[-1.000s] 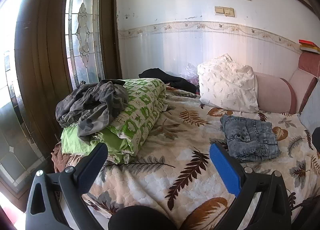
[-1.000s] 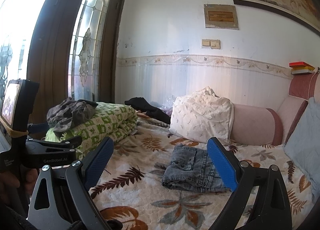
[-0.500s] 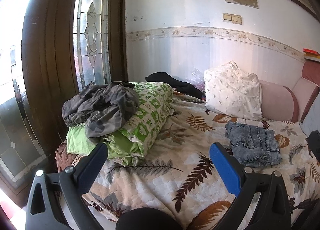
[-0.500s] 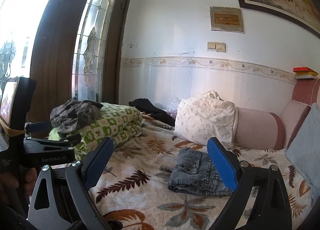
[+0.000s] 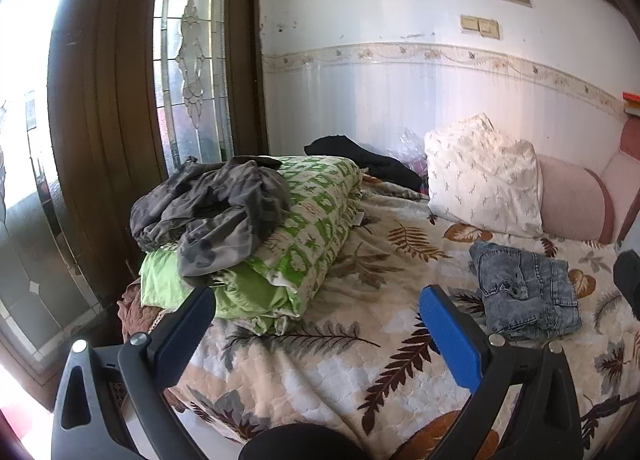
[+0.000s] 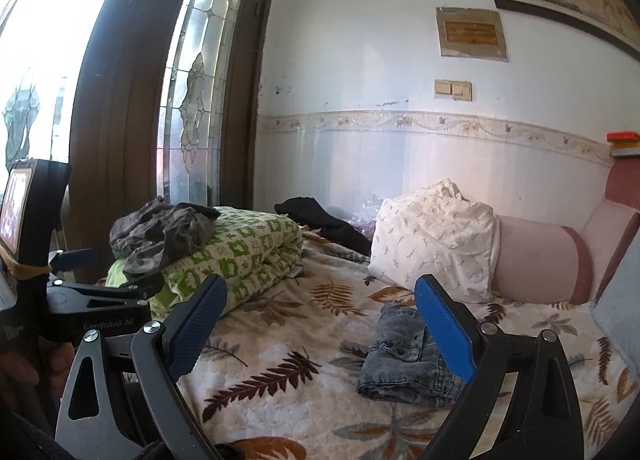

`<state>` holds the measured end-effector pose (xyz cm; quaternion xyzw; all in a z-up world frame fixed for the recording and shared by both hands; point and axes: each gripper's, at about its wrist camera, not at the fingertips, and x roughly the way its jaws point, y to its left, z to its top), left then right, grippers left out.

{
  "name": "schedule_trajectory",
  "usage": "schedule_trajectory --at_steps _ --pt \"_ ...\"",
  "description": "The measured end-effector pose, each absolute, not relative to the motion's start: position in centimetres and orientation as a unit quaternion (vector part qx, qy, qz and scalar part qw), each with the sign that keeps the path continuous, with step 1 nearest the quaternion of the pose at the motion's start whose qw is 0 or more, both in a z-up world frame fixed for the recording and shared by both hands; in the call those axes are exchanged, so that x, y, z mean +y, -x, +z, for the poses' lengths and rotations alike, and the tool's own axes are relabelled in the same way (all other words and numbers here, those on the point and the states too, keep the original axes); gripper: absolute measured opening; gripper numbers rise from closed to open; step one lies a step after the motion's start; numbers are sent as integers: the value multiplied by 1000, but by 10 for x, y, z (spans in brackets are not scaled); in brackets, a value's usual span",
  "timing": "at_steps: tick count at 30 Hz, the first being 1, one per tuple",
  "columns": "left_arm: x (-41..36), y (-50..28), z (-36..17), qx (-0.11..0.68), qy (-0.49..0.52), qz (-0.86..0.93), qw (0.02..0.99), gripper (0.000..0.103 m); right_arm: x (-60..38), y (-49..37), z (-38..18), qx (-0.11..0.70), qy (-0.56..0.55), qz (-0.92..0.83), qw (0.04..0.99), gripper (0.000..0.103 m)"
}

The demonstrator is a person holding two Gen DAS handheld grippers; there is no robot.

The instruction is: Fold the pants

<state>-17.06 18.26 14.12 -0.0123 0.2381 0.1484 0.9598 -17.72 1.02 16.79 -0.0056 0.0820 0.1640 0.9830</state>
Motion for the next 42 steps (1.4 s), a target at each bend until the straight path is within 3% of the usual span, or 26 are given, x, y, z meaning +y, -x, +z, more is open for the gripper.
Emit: schedule_trajectory --at_steps 21,42 --pt "128 117 169 244 -9 116 963 103 -46 115 173 72 -18 164 984 96" --pt "28 102 194 246 -57 54 966 103 -139 123 163 63 -74 98 990 96"
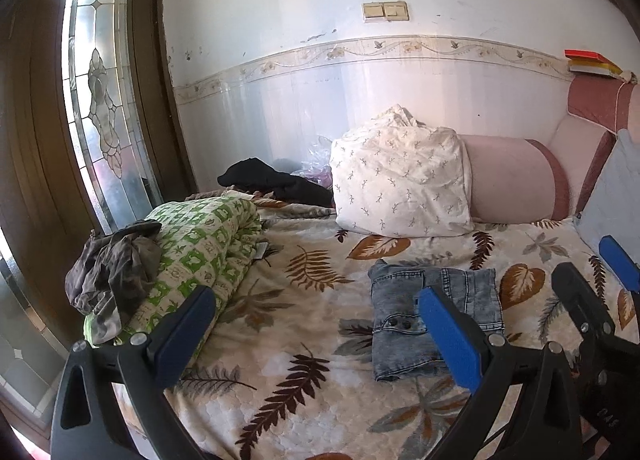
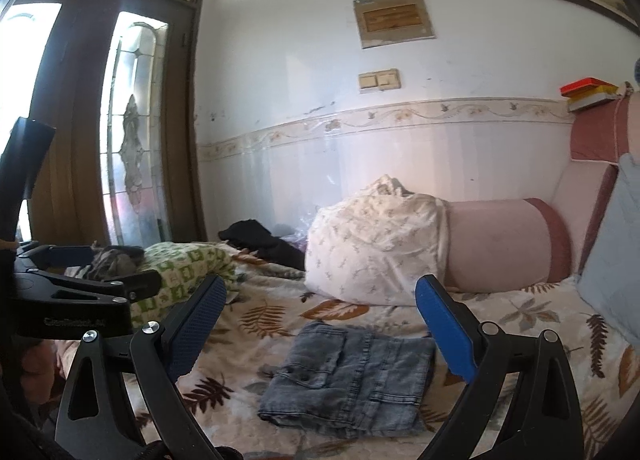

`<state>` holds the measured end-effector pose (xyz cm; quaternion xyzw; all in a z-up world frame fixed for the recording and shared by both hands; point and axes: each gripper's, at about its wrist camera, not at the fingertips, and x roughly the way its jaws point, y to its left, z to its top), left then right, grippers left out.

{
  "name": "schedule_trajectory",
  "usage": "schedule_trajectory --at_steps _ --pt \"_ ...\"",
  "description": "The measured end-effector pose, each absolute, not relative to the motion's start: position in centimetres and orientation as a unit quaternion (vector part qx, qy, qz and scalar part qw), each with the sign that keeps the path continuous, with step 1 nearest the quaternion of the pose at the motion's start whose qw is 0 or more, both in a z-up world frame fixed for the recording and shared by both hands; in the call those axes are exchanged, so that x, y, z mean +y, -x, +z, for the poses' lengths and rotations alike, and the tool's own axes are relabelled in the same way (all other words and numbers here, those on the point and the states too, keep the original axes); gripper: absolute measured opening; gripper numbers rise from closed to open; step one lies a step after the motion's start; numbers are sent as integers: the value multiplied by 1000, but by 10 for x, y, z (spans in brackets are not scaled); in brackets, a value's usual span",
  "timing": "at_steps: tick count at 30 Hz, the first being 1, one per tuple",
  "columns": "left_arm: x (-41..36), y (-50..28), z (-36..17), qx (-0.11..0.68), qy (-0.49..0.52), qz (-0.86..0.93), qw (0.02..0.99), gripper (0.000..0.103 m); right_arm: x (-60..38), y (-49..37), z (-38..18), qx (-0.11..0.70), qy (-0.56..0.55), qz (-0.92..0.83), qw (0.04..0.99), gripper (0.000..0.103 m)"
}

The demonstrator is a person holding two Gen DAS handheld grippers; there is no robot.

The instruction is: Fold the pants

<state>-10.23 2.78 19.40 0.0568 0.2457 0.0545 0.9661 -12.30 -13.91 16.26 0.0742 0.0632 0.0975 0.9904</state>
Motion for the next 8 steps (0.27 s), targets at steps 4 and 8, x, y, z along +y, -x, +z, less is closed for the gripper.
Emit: schedule_trajectory --at_steps 4,8 --pt "25 102 192 245 -57 49 967 103 -153 121 160 77 -93 81 989 97" --pt "26 95 184 252 -56 42 965 103 -157 113 151 101 -108 72 986 97"
